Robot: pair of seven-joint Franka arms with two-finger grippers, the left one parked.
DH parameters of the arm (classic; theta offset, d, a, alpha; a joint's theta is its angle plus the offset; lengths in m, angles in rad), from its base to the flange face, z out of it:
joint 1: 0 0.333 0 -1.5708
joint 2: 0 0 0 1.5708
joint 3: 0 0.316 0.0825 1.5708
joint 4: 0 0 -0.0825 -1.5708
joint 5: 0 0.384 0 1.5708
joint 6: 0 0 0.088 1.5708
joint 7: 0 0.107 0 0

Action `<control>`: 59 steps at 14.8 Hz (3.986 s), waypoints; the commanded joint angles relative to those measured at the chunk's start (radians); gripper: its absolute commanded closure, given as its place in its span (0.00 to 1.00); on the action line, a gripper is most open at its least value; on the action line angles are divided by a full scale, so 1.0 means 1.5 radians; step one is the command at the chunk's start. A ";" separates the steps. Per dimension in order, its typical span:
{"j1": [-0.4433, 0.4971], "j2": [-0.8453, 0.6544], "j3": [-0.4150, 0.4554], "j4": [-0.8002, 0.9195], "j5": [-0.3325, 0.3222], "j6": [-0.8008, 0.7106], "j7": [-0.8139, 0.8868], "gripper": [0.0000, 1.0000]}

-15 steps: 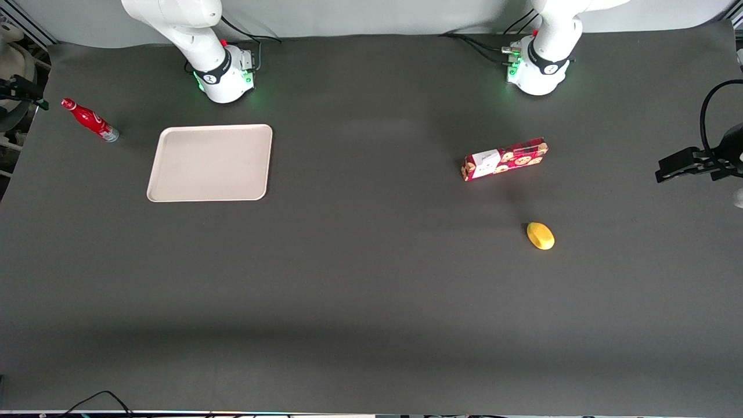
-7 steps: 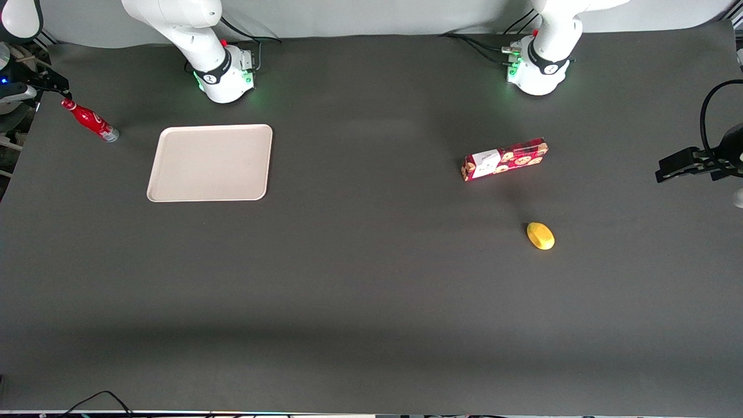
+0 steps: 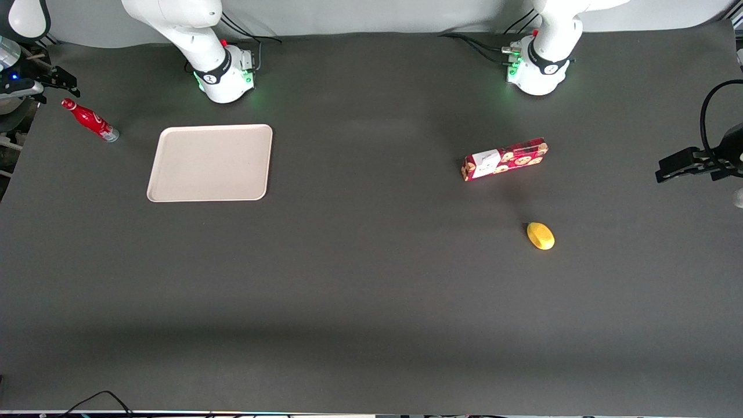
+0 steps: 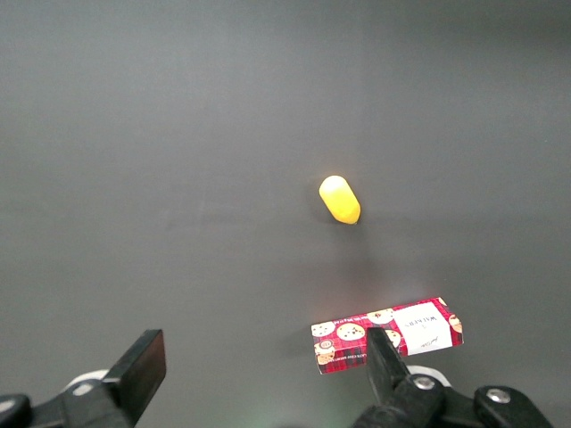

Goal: Place coke bottle on tray
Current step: 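Close the right gripper around the bottle's cap end, then lift the bottle and carry it toward the white tray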

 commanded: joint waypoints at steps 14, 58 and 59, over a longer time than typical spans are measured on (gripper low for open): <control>0.056 0.034 -0.090 -0.018 -0.028 0.094 -0.014 0.04; 0.061 0.219 0.538 0.615 0.316 -0.555 0.151 1.00; 0.061 0.234 0.563 0.610 0.339 -0.551 0.203 1.00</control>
